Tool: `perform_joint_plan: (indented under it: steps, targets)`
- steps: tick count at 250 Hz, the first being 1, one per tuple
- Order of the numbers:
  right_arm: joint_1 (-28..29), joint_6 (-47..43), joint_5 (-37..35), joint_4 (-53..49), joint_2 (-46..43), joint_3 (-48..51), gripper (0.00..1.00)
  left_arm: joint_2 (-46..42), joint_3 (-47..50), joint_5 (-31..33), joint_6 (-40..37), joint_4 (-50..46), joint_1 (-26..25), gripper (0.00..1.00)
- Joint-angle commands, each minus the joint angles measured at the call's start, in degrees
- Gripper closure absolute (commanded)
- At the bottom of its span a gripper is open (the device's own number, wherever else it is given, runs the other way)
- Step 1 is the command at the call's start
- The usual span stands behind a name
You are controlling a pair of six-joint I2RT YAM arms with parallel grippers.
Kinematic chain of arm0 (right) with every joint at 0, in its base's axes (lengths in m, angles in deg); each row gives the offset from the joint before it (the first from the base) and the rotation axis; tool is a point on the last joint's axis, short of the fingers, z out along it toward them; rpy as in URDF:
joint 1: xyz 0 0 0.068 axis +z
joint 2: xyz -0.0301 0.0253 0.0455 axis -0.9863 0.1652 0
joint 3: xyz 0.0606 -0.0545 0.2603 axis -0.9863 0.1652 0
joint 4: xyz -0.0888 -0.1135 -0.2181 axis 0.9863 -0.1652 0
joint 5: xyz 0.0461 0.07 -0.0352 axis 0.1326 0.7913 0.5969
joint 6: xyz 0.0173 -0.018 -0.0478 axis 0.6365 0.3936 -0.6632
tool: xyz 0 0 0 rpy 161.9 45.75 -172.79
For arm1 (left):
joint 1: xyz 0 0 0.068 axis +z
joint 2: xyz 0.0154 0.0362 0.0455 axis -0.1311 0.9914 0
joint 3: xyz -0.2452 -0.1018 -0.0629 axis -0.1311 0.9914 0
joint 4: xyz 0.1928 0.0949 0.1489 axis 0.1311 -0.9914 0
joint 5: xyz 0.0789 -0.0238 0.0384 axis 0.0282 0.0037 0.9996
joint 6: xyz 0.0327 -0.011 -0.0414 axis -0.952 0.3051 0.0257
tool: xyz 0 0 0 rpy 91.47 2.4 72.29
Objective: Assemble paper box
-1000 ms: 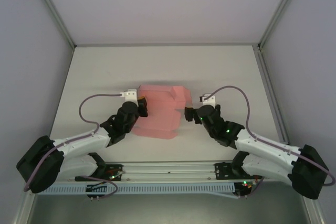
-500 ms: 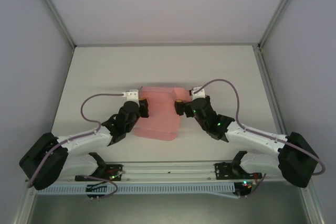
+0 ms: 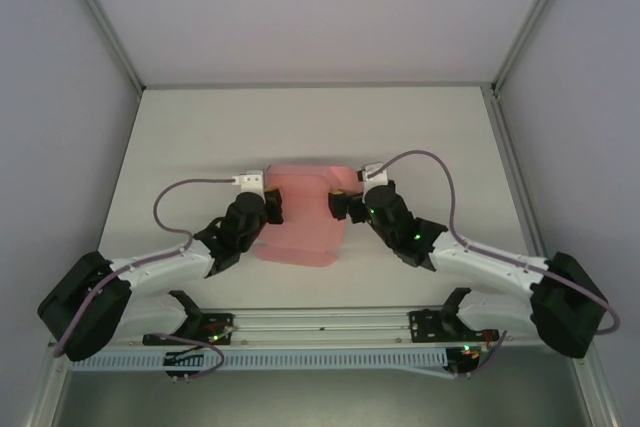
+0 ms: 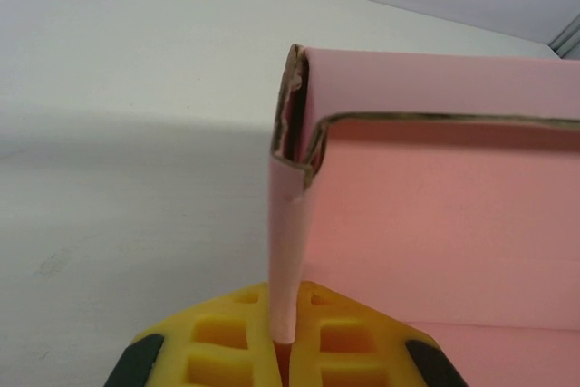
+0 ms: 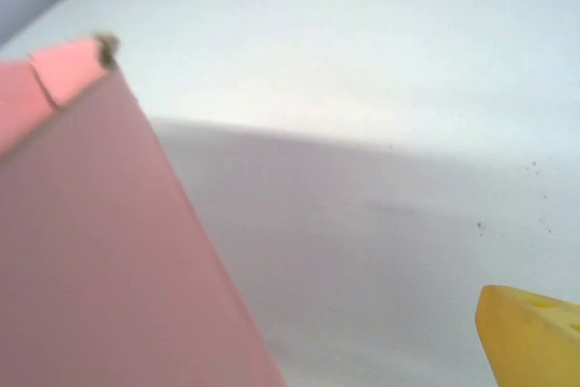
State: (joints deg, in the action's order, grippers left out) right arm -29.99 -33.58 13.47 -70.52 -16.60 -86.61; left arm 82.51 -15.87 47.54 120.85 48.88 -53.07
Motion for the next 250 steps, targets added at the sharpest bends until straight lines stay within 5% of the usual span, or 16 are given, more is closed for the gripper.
perform_joint_plan:
  steps: [1, 44, 74, 143, 219, 250]
  targets:
    - [-0.3, 0.4, 0.2, -6.6, -7.6, 0.5, 0.0, -0.1, -0.4, 0.7, 0.0, 0.2, 1.6, 1.0]
    - [-1.8, -3.9, -0.8, -19.7, -18.3, -2.7, 0.0, -1.1, -0.1, 0.4, -1.5, -1.2, 2.5, 1.0]
    - [-7.8, -2.6, 2.9, -25.4, -21.5, -4.9, 0.0, -2.0, 0.8, -1.1, -2.7, 0.1, 2.8, 1.0]
    - [-27.5, 0.5, 29.6, -17.3, -16.9, -3.1, 0.0, -3.0, 1.5, -6.2, -4.3, 2.5, 2.8, 1.0]
    - [-27.4, -2.2, 49.6, -12.4, -2.9, -5.9, 0.01, -3.0, 1.7, -6.7, -4.6, 3.5, 2.8, 1.0]
    - [-24.5, -2.4, 51.8, -8.9, -0.6, -5.6, 0.02, -2.5, 1.4, -6.7, -4.5, 3.6, 2.8, 1.0]
